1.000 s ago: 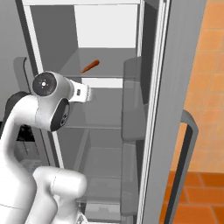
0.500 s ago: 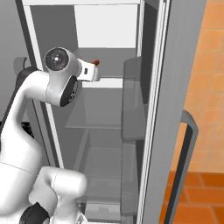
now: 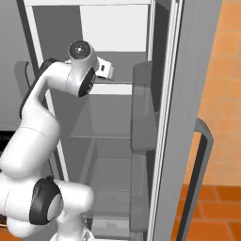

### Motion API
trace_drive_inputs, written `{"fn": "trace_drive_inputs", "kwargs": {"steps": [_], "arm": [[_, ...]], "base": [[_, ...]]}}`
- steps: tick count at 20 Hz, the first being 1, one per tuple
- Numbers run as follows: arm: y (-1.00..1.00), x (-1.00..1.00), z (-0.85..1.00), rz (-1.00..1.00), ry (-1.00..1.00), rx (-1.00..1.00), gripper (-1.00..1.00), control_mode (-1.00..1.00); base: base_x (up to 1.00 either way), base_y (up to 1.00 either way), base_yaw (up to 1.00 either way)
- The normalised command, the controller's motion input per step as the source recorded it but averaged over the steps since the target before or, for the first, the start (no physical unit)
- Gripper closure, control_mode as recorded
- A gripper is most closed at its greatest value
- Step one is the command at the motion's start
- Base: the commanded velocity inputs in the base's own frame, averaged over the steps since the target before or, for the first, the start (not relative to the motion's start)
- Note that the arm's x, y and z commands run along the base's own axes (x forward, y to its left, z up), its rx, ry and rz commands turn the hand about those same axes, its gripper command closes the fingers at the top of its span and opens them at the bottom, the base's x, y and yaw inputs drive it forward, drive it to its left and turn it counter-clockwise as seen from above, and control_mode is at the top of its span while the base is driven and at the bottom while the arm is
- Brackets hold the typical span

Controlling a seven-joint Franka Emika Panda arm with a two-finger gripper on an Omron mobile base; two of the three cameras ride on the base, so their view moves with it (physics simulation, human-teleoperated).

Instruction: Place one carrot and one steak in each tupperware on the nearby counter, to pack two identical lunches.

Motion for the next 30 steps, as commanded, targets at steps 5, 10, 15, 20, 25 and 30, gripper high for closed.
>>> {"fn": "trace_drive_inputs", "kwargs": {"steps": [5, 10, 15, 20, 25, 30], "arm": [[0.0, 0.91, -0.33, 0.0, 0.03, 0.0, -1.0, -1.0], [0.0, 0.78, -0.07, 0.0, -0.01, -0.01, -1.0, -1.0], [0.12, 0.75, -0.23, 0.0, 0.0, -0.03, -1.0, -1.0], [0.08, 0.28, -0.84, 0.0, 0.01, -0.17, 1.0, -1.0], [-0.04, 0.05, -1.0, 0.0, 0.15, -0.13, 1.0, -1.0], [-0.66, -0.23, -0.83, -0.02, 0.17, -0.02, 1.0, -1.0]], "base": [[0.0, 0.0, 0.0], [0.0, 0.0, 0.0], [0.0, 0.0, 0.0], [0.0, 0.0, 0.0], [0.0, 0.0, 0.0], [0.0, 0.0, 0.0]]}}
